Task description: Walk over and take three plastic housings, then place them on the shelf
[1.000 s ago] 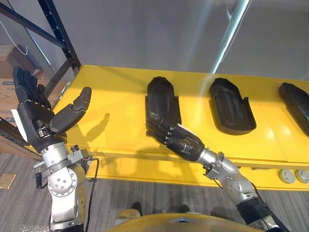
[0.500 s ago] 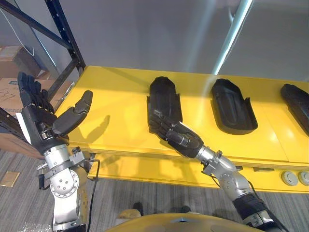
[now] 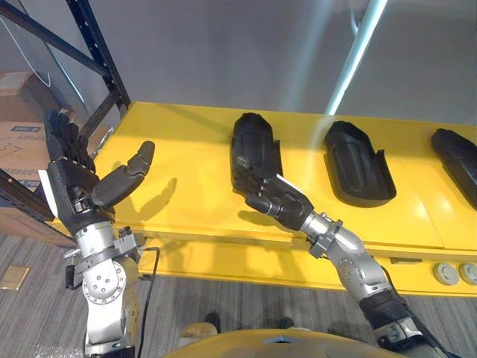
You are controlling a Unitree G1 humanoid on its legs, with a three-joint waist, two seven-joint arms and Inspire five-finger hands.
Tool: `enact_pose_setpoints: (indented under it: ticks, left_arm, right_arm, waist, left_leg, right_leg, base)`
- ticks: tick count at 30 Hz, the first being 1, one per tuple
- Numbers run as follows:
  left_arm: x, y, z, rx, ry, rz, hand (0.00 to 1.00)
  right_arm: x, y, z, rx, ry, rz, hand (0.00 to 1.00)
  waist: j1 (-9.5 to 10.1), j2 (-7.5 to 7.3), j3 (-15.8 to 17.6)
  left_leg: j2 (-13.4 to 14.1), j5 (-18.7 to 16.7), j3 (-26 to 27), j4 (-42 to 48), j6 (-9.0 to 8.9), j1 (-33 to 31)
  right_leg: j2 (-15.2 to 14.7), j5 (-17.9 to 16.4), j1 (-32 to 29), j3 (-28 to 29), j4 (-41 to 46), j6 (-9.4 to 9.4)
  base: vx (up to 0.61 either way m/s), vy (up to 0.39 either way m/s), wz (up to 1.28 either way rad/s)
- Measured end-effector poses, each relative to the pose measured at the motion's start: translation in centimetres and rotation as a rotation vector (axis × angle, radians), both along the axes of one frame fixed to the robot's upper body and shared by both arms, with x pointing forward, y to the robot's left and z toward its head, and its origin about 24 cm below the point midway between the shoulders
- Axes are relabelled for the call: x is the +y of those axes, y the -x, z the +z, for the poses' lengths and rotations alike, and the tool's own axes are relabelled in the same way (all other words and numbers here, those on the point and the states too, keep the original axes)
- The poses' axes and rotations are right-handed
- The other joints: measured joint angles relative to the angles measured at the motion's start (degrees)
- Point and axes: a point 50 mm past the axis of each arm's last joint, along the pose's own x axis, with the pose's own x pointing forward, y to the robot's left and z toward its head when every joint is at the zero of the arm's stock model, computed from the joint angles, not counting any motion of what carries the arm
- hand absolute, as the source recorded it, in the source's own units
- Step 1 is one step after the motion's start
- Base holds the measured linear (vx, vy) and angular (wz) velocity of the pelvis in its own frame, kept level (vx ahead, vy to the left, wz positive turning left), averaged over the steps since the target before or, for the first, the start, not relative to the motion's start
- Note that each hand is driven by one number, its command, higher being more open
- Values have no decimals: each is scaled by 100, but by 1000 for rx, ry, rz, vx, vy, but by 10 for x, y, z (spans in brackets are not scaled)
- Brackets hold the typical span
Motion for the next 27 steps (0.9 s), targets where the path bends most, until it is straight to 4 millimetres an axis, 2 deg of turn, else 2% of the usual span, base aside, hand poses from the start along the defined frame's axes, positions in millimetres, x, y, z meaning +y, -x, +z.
enact_pose_setpoints:
  ticks: [10,12,14,16,17,18,19,21,22,24,26,27]
  left_arm:
    - [-5,-2,-1,4,1,-27,100]
    - [-5,-2,-1,3,-2,-36,100]
    - [-6,-2,-1,3,-2,-42,100]
    - [-8,-3,-1,5,-4,-56,100]
    - [-9,-3,-1,6,-12,-67,100]
    - [-9,-3,-1,6,-13,-69,100]
    - [-9,-3,-1,7,-16,-72,100]
    - [-9,-3,-1,7,-21,-77,100]
    - [-7,-3,0,8,-24,-73,100]
    - [-6,-3,-1,19,-28,-73,100]
    - [-7,-5,-2,35,-29,-86,100]
    - [-10,-9,-2,54,-31,-115,100]
  right_arm:
    - [1,-5,9,-52,-14,-21,100]
    - [0,-6,17,-86,-36,-25,100]
    - [-2,-6,37,-161,-80,-45,100]
    - [-14,-5,71,-303,-176,-147,100]
    - [-29,0,96,-408,-284,-247,100]
    - [-32,1,101,-431,-305,-267,100]
    - [-46,9,119,-525,-389,-348,100]
    - [-65,26,139,-645,-471,-432,100]
    - [-74,36,147,-697,-513,-473,100]
    - [-88,47,149,-737,-522,-549,100]
    - [-97,52,143,-714,-492,-625,100]
    - [-107,56,133,-665,-452,-723,100]
  waist:
    - [1,2,3]
    - [-4,2,30]
    - [-4,15,102]
    - [-9,31,143]
    - [-20,33,145]
    - [-25,32,145]
    - [-37,28,154]
    - [-69,28,154]
    - [-172,29,154]
    - [-340,36,160]
    - [-470,42,164]
    - [-543,68,180]
  left_leg:
    - [7,-25,4,3,-3,-8]
    - [10,-27,5,17,-4,-9]
    - [12,-27,19,20,-4,-9]
    - [13,-35,68,23,0,4]
    - [14,-50,85,32,2,12]
    - [14,-59,87,46,2,9]
    - [20,-129,135,131,-4,4]
    - [35,-238,254,257,5,12]
    - [44,-305,312,298,-14,21]
    - [53,-358,451,291,-26,98]
    - [72,-405,544,299,-38,127]
    - [89,-422,606,289,-56,145]
  right_leg:
    - [4,-4,0,3,-1,5]
    - [6,-4,-2,6,0,5]
    - [7,-3,-9,21,3,6]
    - [7,1,-18,44,7,11]
    - [7,5,-19,62,7,17]
    - [7,5,-19,65,7,17]
    - [4,7,-17,106,13,20]
    - [6,8,-12,235,11,23]
    - [9,7,-8,302,10,24]
    - [27,5,-15,440,-15,28]
    - [50,5,-20,537,-36,29]
    - [62,4,-39,596,-51,30]
  base:
    - [0,0,0]
    - [0,0,0]
    - [0,0,0]
    - [10,6,-3]
    - [0,0,0]
    - [34,17,-8]
    - [28,16,-13]
    - [35,27,-31]
    - [31,29,-35]
    - [32,26,-39]
    - [17,12,-34]
    - [12,4,-22]
